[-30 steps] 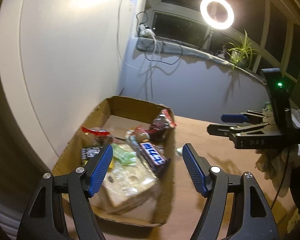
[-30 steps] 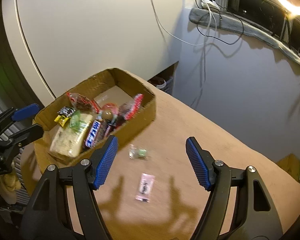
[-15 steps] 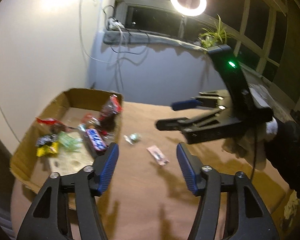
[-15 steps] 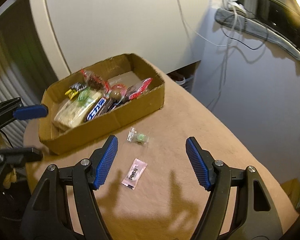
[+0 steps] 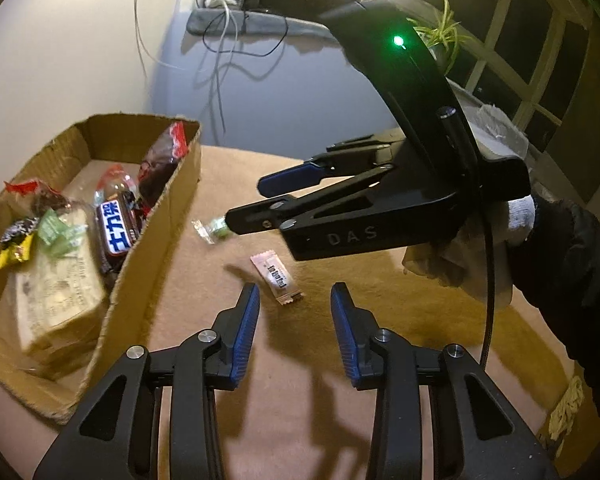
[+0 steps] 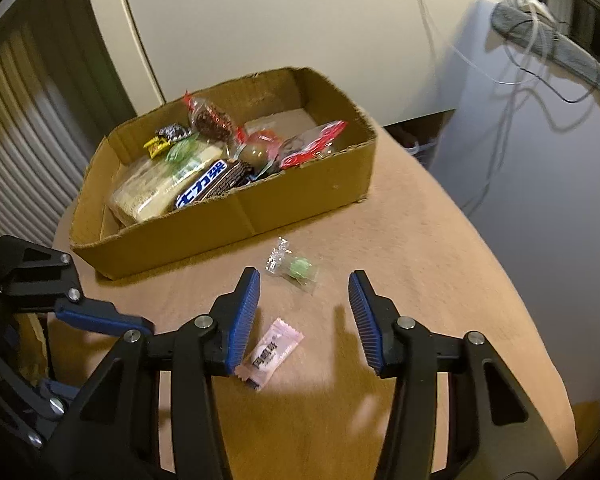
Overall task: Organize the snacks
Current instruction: 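Move both grippers from the box back over the pink and green candies, then grasp the pink candy with the left gripper while the right grasps the clear green candy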
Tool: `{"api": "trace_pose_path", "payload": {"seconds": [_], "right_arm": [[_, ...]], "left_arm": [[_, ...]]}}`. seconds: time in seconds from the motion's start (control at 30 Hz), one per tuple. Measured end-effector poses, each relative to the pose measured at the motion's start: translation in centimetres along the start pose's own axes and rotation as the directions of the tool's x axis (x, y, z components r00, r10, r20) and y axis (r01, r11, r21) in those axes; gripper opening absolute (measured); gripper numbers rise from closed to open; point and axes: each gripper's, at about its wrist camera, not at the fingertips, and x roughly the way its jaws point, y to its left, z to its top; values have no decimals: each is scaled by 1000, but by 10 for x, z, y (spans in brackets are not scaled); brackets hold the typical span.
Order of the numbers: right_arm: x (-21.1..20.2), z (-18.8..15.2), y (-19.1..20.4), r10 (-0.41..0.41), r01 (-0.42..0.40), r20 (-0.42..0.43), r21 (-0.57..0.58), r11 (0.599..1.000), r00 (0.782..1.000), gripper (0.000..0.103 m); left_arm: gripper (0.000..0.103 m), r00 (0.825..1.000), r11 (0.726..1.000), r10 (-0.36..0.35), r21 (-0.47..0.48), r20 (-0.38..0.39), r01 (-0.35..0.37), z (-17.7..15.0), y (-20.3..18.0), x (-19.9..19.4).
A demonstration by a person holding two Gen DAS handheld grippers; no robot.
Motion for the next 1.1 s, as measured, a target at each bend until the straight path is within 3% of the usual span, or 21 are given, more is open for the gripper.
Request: {"api": "trace_pose_path", "payload": {"seconds": [0.53,0.83,1.1], "right_arm": [[42,8,2,42,-46,-45,-82,996,998,48],[44,5,-6,46,-50,-48,-97,994,998,31],[39,-2,-17,65,-68,-43,-72,995,997,30]], "left_arm": [[35,999,999,32,-6,-39,-33,0,2,28],[36,995,997,68,35,-75,-66,3,-7,51],[36,985,986,144,94,-91,-136,4,-26,63]]}}
